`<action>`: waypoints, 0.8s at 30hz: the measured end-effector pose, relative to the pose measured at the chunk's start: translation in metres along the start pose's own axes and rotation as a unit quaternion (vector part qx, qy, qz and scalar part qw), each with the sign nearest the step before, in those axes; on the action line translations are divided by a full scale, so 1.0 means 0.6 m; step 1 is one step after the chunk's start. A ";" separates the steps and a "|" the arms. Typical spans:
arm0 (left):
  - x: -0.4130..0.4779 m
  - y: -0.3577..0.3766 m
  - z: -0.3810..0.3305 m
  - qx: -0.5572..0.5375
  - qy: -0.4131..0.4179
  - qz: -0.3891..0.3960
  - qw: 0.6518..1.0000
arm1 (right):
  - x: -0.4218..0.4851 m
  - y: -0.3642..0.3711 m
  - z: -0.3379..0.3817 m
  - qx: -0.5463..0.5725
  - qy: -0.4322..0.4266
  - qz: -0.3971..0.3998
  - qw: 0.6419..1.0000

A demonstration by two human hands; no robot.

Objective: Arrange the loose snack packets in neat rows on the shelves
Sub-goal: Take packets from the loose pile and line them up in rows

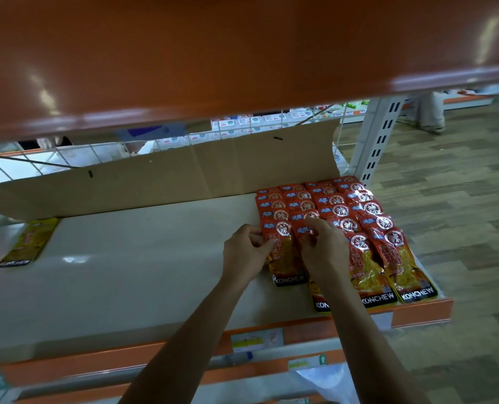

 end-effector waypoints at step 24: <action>-0.018 -0.005 -0.003 0.136 0.000 -0.059 0.989 | -0.009 0.009 0.017 -0.017 -0.047 0.001 0.999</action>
Point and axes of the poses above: each hand's wrist, its own x-axis towards the middle knuckle, its own y-axis out of the palm, z = x × y, the point moved 1 cm from there along x, towards the middle knuckle, and after that the axes turned 14 degrees about z, right-handed, at the moved point
